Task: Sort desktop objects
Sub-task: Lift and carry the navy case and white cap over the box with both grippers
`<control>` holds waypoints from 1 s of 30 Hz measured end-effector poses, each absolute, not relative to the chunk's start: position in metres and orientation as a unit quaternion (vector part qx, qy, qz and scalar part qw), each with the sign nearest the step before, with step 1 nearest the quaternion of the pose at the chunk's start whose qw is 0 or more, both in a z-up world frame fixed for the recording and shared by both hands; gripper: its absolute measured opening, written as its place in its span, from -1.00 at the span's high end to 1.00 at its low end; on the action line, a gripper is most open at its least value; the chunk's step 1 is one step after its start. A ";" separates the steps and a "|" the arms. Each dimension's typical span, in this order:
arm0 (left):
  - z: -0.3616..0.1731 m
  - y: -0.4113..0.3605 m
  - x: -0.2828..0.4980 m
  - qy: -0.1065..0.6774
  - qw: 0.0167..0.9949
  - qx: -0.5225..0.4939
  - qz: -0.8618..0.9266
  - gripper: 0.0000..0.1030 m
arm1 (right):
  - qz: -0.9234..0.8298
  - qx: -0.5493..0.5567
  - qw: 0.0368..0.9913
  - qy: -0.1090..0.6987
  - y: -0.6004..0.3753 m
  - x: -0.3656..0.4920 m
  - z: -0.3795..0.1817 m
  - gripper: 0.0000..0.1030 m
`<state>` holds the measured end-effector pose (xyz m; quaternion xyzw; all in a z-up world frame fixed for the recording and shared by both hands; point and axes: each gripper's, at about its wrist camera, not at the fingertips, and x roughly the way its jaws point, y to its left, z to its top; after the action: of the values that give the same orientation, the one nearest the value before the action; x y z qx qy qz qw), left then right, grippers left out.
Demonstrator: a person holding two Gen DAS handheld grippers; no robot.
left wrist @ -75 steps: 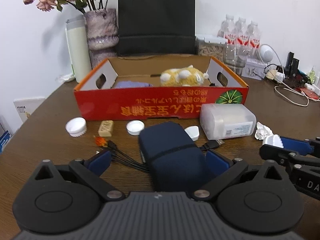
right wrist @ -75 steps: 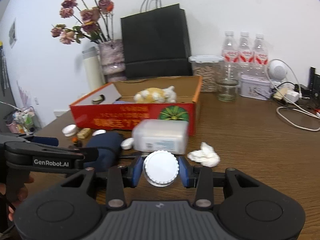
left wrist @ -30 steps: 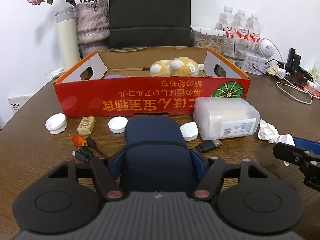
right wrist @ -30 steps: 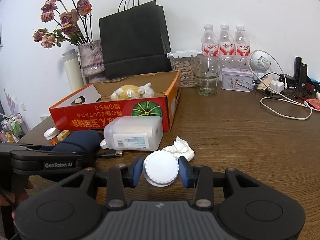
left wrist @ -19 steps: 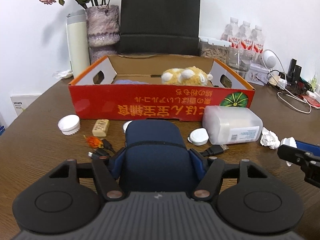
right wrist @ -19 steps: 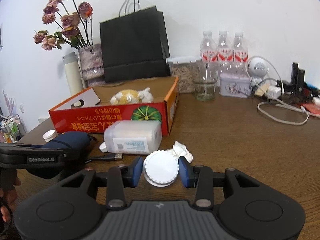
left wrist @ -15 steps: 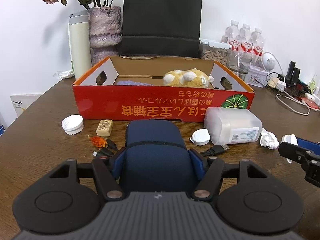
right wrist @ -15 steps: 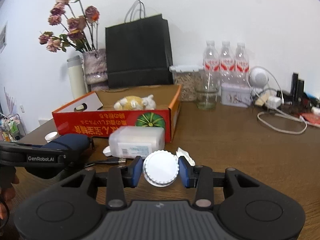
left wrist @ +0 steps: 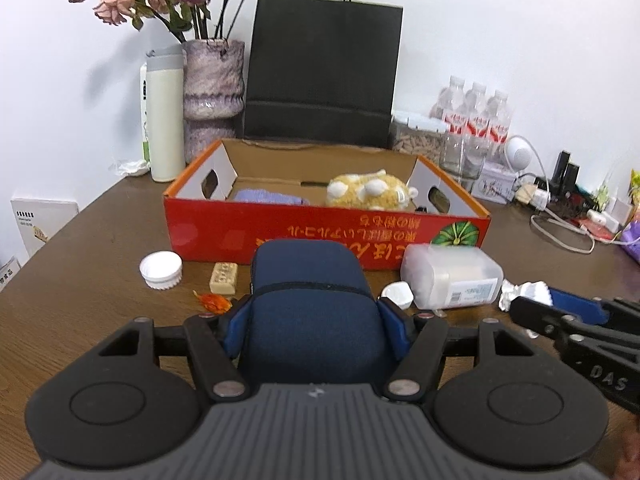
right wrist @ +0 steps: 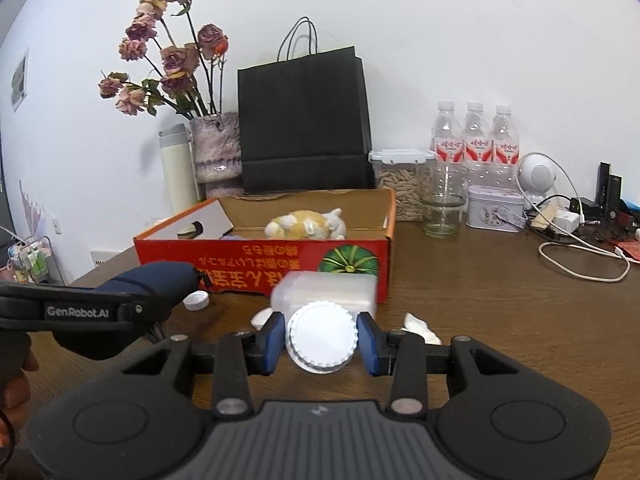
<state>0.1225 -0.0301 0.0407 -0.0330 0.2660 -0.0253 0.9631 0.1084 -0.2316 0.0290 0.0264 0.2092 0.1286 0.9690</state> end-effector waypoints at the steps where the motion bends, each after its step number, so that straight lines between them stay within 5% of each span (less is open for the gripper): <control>1: 0.043 -0.027 0.121 0.262 0.964 -0.035 -0.027 -0.29 | 0.129 0.026 0.969 0.209 -0.228 0.109 0.030 0.26; 14: 0.076 0.003 0.134 0.210 0.976 -0.048 -0.038 -0.29 | 0.141 0.006 0.973 0.184 -0.192 0.132 0.062 0.26; 30: 0.096 0.018 0.229 0.176 0.982 -0.058 -0.038 -0.29 | 0.156 0.025 0.970 0.182 -0.146 0.257 0.085 0.26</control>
<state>0.2289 0.0176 0.0961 -0.0576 0.1759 -0.0382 0.9820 0.2567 -0.1461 0.0852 0.0246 0.1823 0.1562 0.9704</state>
